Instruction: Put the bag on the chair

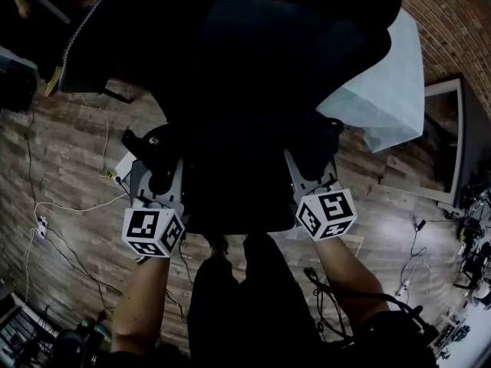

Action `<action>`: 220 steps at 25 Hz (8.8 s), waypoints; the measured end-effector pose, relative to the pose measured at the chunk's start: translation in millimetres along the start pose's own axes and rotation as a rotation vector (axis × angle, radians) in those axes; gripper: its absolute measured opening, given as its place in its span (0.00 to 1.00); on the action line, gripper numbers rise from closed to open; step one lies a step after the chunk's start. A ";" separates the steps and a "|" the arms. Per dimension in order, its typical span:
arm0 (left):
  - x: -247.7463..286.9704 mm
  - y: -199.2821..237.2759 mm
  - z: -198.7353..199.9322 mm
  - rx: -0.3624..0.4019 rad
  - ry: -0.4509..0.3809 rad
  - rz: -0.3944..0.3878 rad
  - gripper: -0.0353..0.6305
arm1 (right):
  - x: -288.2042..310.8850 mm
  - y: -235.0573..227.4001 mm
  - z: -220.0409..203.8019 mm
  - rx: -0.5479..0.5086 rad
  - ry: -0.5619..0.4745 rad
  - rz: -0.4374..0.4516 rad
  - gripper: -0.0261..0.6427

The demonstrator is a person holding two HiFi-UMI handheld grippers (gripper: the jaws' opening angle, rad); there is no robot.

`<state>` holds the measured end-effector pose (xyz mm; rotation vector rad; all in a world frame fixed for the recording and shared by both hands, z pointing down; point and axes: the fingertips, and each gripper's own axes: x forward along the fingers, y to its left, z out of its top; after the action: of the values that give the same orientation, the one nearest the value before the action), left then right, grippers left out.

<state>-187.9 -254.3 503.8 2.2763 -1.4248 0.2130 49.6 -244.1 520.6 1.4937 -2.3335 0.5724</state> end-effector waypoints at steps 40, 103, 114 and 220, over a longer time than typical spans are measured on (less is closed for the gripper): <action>111.0 72.9 -154.0 -0.069 0.245 0.076 0.12 | 120.5 -48.9 -154.4 0.094 0.182 -0.054 0.19; 113.5 95.8 -242.3 -0.138 0.394 0.191 0.50 | 153.1 -86.9 -261.1 0.260 0.448 -0.117 0.55; 101.8 92.2 -248.6 -0.143 0.454 0.158 0.61 | 145.2 -85.4 -257.1 0.226 0.469 -0.136 0.60; -226.1 -123.0 211.8 0.148 -0.304 -0.146 0.07 | -246.9 126.0 207.6 -0.118 -0.386 0.010 0.06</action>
<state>-203.9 -118.7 199.7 2.6102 -1.4164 -0.0802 25.9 -103.6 204.9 1.6570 -2.6036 0.1515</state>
